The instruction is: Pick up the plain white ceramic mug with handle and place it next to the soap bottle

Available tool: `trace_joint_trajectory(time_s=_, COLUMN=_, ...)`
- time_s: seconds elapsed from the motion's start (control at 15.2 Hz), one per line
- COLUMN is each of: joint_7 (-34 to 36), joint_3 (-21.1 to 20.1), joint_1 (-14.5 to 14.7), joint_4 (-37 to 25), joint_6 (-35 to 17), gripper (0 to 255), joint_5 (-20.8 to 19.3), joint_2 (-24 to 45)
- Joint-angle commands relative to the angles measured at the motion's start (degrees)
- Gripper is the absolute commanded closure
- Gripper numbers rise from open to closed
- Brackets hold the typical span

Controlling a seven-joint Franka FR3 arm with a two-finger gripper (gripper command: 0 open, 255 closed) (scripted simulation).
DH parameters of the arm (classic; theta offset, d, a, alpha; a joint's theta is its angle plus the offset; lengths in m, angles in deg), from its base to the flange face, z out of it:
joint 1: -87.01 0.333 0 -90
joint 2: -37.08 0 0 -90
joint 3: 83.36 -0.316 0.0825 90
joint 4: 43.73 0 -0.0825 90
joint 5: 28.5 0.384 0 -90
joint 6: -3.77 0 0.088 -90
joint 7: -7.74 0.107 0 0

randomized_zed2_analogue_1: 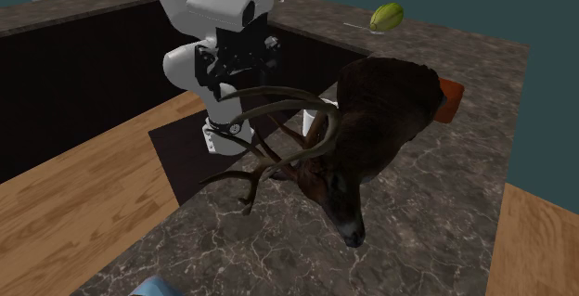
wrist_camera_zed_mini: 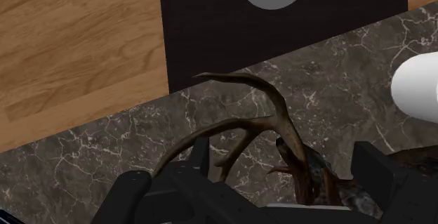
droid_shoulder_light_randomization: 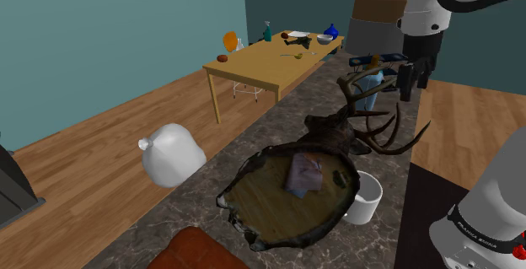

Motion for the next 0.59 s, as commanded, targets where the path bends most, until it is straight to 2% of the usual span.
trace_joint_trajectory(time_s=0.0, joint_7=0.0, joint_3=0.0, joint_1=0.0, joint_4=0.0, joint_6=0.0, gripper=0, joint_5=0.0, joint_2=0.0)
trace_joint_trajectory(time_s=0.53, joint_7=11.23, joint_3=-7.24, joint_1=3.15, joint_4=12.76, joint_6=-8.97, gripper=0, joint_5=9.38, joint_2=-5.39)
